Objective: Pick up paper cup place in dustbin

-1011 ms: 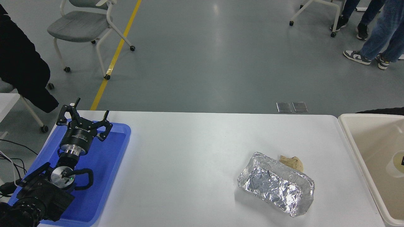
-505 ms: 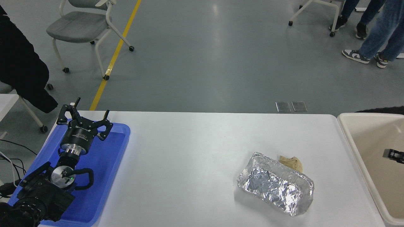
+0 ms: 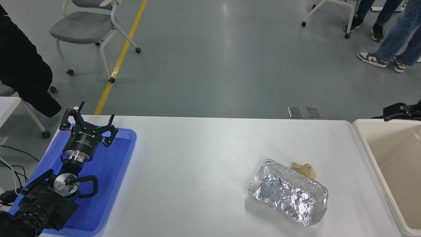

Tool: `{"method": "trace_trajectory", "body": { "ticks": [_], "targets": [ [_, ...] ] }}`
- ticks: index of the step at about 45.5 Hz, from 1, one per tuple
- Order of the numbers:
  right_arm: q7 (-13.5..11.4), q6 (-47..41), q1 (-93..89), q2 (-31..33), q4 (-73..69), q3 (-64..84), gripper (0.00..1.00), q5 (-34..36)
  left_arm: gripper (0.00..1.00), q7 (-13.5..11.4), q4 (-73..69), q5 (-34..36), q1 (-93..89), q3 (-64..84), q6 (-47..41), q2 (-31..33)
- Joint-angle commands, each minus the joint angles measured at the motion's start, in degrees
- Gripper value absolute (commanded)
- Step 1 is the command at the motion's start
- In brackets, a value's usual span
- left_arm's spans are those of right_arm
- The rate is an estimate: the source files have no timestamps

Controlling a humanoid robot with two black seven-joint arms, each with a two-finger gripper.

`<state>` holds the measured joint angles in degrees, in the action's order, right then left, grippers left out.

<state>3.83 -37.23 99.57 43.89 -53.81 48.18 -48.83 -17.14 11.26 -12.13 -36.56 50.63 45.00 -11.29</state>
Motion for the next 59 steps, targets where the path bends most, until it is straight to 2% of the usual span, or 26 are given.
{"method": "trace_trajectory", "body": {
  "ticks": [1, 9, 23, 35, 59],
  "targets": [
    [-0.49, -7.77, 18.89, -5.21, -18.85, 9.38, 1.0, 6.62, 1.0, -0.09, 0.08, 0.0, 0.09, 0.0, 0.0, -0.13],
    [-0.49, -7.77, 28.65, -13.48, -26.95, 15.8, 1.0, 17.7, 1.0, -0.09, -0.1, 0.0, 0.09, 0.0, 0.0, -0.13],
    [-0.57, -7.77, 40.43, -19.72, -35.57, 17.39, 1.0, 30.45, 1.0, -0.09, -0.1, 0.0, 0.09, 0.0, 0.0, -0.13],
    [-0.49, -7.77, 42.37, -20.78, -36.27, 19.58, 1.0, 32.39, 1.0, -0.09, -0.1, 0.0, 0.18, 0.0, 0.0, -0.13],
    [-0.57, -7.77, 41.58, -19.46, -35.13, 22.66, 1.0, 31.25, 1.0, -0.09, -0.1, 0.0, 0.18, 0.0, 0.0, -0.13]
  ]
}}
